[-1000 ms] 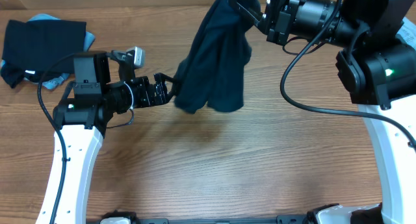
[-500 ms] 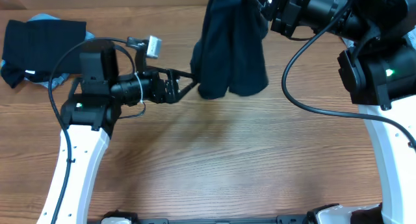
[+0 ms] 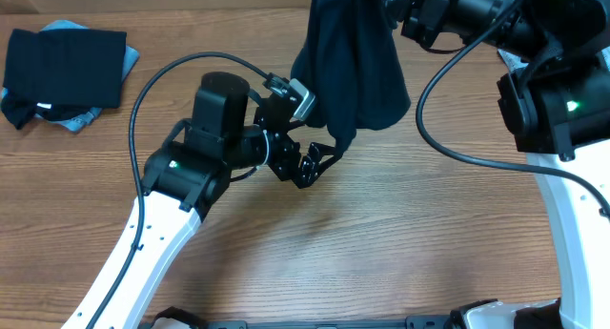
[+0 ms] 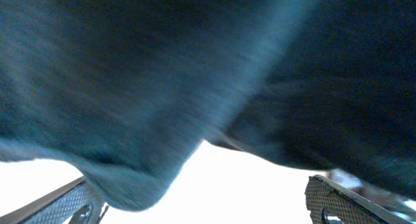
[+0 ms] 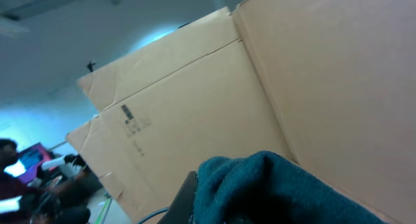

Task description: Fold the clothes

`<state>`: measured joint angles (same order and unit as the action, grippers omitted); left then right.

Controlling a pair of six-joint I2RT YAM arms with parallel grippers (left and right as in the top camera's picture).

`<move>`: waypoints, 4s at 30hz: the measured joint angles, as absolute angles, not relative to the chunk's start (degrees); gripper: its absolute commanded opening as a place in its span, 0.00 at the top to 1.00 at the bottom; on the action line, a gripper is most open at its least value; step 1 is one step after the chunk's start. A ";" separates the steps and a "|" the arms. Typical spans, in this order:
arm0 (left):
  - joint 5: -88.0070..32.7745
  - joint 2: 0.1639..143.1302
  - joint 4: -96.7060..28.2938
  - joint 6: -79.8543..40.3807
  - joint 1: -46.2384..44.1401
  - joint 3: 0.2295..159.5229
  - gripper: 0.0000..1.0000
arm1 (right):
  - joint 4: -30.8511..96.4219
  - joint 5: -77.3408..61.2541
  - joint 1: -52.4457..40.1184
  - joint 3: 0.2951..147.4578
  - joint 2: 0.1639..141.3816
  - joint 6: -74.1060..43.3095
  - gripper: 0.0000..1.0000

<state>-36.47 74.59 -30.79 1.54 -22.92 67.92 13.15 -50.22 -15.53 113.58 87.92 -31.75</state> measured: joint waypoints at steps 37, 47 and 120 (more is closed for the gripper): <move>1.76 66.54 -28.99 8.32 -37.15 69.38 0.37 | 11.64 -45.41 -13.13 113.58 87.92 -41.82 0.96; 5.04 66.54 -27.38 6.98 -37.17 69.38 0.96 | 16.05 -45.41 -13.13 113.58 87.92 -41.76 0.96; 21.91 67.29 -47.00 -3.05 -25.45 100.73 0.96 | 74.76 -0.78 -13.15 113.67 87.92 -0.40 0.68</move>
